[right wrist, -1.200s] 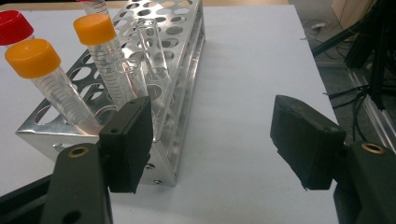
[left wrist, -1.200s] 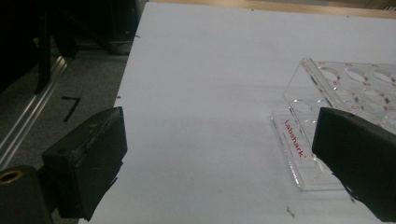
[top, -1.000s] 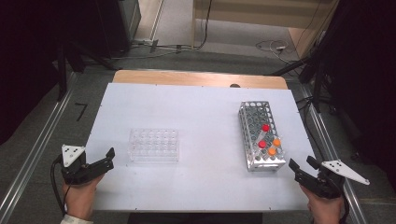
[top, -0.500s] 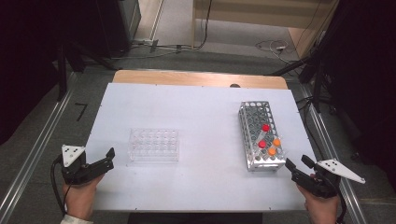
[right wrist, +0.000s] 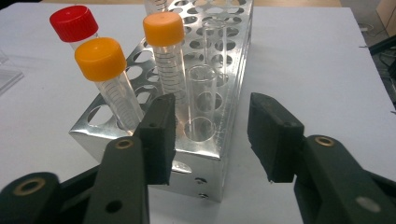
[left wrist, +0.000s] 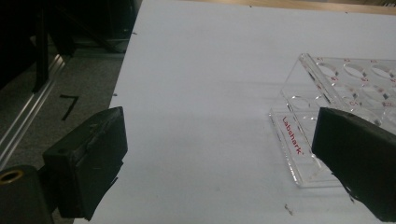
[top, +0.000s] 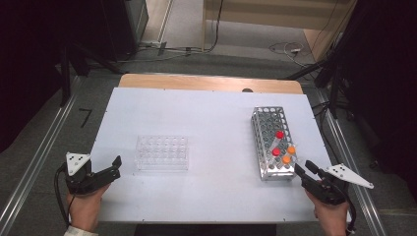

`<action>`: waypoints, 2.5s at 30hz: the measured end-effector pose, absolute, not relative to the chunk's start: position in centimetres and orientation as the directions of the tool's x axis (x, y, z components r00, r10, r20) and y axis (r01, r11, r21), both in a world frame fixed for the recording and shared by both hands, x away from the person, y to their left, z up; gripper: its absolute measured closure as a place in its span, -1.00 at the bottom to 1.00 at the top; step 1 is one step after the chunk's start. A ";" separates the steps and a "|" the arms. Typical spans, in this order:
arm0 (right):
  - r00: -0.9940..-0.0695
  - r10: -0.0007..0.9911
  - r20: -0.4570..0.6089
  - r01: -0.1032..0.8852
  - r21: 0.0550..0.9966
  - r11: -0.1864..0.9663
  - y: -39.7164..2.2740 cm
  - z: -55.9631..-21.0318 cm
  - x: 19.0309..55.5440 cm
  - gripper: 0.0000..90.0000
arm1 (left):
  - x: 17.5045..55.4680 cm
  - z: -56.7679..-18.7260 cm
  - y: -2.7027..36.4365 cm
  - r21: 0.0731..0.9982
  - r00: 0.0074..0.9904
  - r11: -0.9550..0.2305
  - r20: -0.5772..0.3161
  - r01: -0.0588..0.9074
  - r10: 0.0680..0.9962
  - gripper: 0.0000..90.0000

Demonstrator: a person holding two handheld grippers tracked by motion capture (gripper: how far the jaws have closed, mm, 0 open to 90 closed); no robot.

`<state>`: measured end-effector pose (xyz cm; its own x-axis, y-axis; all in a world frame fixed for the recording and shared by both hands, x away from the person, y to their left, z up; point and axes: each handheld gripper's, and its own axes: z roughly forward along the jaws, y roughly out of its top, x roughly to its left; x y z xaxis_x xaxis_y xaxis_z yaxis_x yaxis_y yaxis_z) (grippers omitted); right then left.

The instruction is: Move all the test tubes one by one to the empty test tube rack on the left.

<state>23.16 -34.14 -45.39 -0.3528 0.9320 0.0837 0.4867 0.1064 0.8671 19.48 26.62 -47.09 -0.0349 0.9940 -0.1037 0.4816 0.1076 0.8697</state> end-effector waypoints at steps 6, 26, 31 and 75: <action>-0.376 0.925 0.050 0.471 0.870 0.144 -33.4 -45.7 23.5 0.44 | 19.5 -47.1 26.7 0.869 -0.033 0.108 -0.105 0.482 0.994 -0.91; -0.367 0.930 0.026 0.436 0.888 0.147 -33.2 -45.3 23.6 0.63 | 19.5 -47.2 26.6 0.865 -0.032 0.106 -0.104 0.490 0.994 -0.91; -0.362 0.932 0.033 0.405 0.906 0.125 -33.4 -44.4 23.1 0.63 | 19.5 -47.2 26.6 0.864 -0.031 0.106 -0.104 0.491 0.994 -0.91; -0.580 0.810 0.080 0.379 0.907 0.181 -27.1 -42.3 20.4 0.64 | 20.1 -46.0 23.7 0.876 0.063 0.095 -0.141 0.473 0.988 -0.88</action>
<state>20.39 -27.11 -42.34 -0.5802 0.8105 0.0804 0.3791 0.1814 0.9074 20.12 23.74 -46.02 0.0629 0.9880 -0.1411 0.4726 0.0951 0.8761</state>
